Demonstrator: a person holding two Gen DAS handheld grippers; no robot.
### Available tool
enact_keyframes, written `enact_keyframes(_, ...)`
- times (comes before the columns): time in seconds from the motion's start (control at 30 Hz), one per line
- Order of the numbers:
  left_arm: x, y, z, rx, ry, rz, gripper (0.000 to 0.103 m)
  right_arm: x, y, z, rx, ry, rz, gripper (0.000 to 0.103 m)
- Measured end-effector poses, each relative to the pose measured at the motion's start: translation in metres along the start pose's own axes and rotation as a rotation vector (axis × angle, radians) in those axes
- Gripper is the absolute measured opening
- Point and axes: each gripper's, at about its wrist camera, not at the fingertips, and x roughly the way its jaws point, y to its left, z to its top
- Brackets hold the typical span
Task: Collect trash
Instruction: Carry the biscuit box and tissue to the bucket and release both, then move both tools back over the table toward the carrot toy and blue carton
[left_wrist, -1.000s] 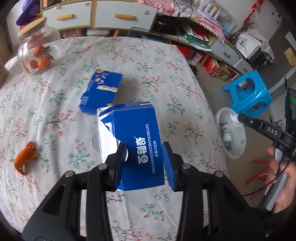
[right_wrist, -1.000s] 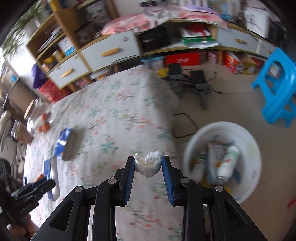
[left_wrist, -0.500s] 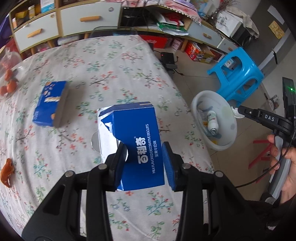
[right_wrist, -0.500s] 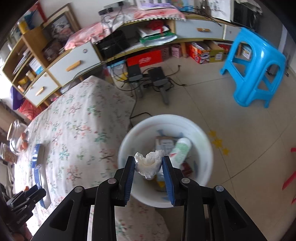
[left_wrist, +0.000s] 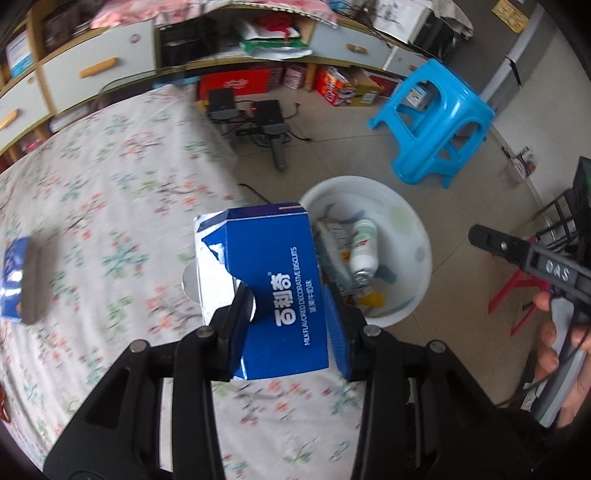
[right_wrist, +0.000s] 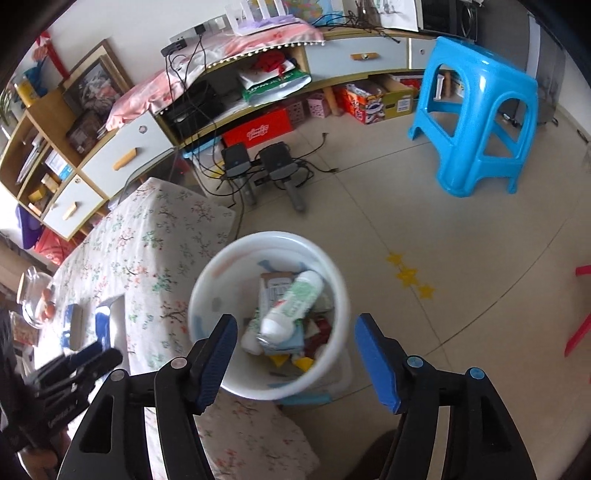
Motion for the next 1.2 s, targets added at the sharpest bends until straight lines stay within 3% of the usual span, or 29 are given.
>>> enact_keyframes(0.23,0.026,-0.031,0.013,0.043,0.021,-0.037,0.041,-0.010,-0.026,-0.006,0.006,-0.012,-0.038,0.070)
enact_keyframes(0.4,0.028,-0.044,0.021,0.078,-0.015,-0.092,0.041,-0.015,-0.039,-0.007,0.021,-0.018,-0.044,0.070)
enact_keyframes(0.47,0.028,-0.047,0.023,0.099,-0.020,-0.111,0.050,-0.017,-0.040,-0.008,0.026,-0.022,-0.043,0.071)
enact_keyframes(0.53,0.024,-0.047,0.025,0.094,-0.047,-0.083,0.080,-0.019,-0.041,-0.008,0.027,-0.025,-0.041,0.071)
enact_keyframes(0.57,0.021,-0.047,0.025,0.092,-0.065,-0.074,0.083,-0.019,-0.041,-0.009,0.027,-0.026,-0.041,0.071)
enact_keyframes(0.8,0.005,-0.033,0.022,0.079,-0.079,-0.014,0.084,-0.023,-0.036,-0.008,0.010,-0.036,-0.038,0.073)
enact_keyframes(1.2,-0.043,0.022,-0.005,-0.005,-0.163,0.110,0.098,-0.028,-0.001,-0.005,-0.032,-0.056,0.002,0.075)
